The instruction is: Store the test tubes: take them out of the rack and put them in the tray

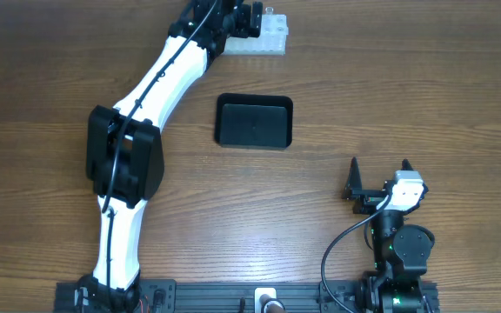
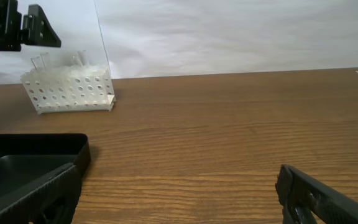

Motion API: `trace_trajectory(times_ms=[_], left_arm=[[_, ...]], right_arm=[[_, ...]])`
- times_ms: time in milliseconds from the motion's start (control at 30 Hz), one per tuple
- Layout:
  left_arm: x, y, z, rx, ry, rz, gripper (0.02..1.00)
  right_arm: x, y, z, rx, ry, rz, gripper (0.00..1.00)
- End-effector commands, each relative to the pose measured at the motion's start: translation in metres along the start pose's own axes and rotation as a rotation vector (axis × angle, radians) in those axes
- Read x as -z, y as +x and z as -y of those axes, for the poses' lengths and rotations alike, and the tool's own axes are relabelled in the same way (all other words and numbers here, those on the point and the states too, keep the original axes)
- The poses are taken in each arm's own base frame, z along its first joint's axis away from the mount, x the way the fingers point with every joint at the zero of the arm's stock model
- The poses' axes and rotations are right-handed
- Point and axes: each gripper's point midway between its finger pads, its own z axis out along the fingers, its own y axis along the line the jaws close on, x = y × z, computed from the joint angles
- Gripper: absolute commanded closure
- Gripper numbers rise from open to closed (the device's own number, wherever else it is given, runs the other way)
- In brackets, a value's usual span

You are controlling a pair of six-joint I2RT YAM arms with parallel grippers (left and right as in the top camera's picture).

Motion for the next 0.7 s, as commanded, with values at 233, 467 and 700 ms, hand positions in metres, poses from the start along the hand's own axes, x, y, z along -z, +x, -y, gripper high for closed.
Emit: trace_trajectory(times_ms=[233, 467, 700], left_arm=[[-0.019, 0.013, -0.012, -0.012, -0.013, -0.028, 0.020], [-0.024, 0.014, -0.011, 0.015, -0.007, -0.022, 0.029], [-0.025, 0.014, -0.010, 0.019, 0.001, -0.021, 0.150]], right_arm=[[0.000, 0.001, 0.000, 0.005, -0.002, 0.000, 0.007], [0.000, 0.001, 0.000, 0.005, -0.002, 0.000, 0.007], [0.000, 0.001, 0.000, 0.005, -0.002, 0.000, 0.007]])
